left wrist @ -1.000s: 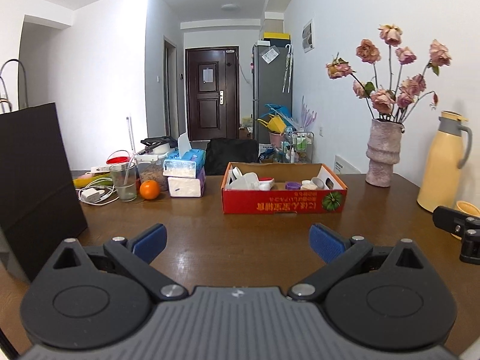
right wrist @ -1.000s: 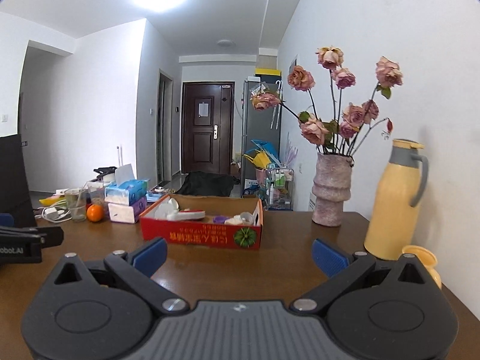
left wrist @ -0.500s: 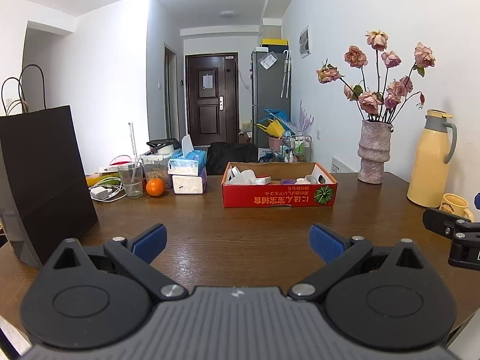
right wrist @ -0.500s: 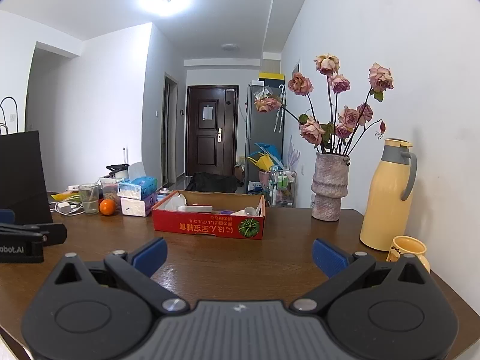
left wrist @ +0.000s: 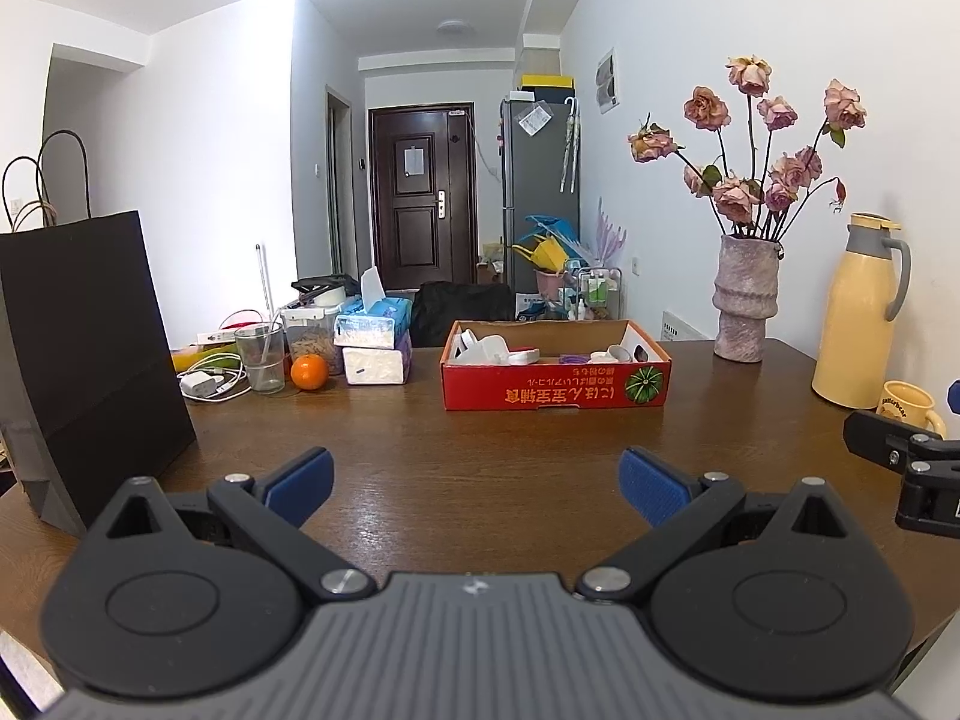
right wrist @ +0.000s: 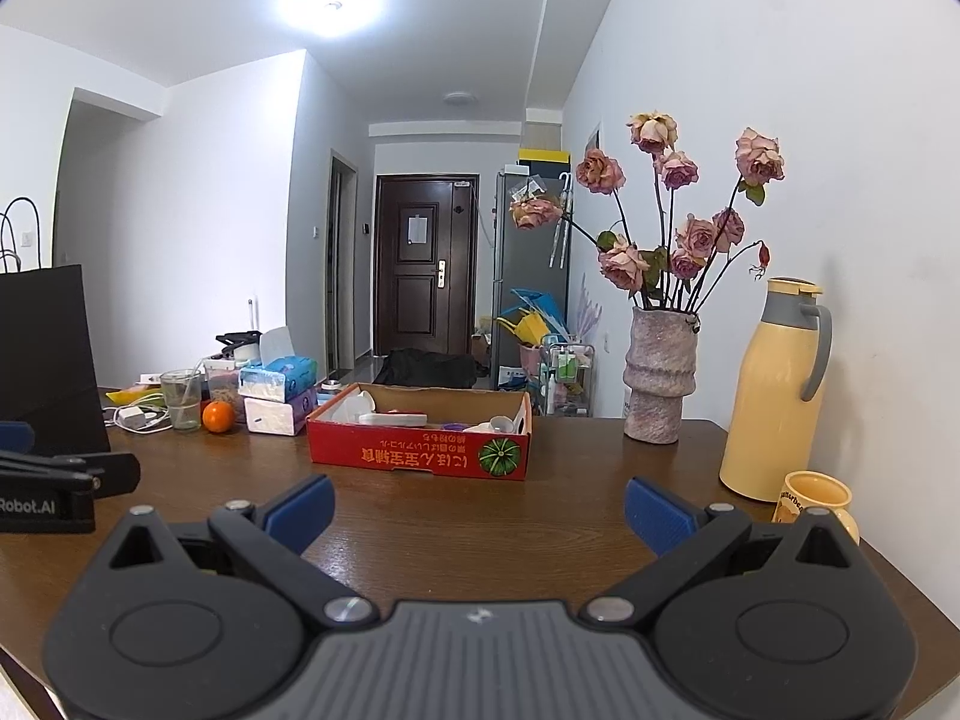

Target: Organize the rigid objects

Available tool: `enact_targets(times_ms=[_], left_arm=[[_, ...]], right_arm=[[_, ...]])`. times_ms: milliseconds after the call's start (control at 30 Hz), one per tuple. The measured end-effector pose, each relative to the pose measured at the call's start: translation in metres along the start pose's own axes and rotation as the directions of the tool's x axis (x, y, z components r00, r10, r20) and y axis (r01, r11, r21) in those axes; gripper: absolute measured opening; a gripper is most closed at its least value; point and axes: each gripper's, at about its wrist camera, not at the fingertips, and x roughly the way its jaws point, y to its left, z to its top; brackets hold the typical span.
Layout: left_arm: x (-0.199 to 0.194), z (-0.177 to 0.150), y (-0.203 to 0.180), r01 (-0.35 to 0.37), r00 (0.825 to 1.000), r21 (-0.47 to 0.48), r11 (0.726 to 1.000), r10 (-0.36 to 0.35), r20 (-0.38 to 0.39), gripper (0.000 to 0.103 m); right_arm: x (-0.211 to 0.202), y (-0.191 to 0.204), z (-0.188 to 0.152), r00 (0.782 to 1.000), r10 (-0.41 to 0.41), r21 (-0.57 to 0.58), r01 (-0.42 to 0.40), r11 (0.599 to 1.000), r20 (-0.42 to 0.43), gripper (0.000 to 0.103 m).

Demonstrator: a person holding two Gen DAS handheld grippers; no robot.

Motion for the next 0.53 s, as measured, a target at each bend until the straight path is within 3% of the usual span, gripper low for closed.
enact_targets(times_ms=[533], left_arm=[[0.0031,-0.0031,-0.0002,0.005,1.000,-0.002,1.000,-0.005,-0.005,0.103]], right_arm=[[0.0007,0.0015,-0.0022,1.000,0.000,-0.002,0.000,1.000,-0.006,0.103]])
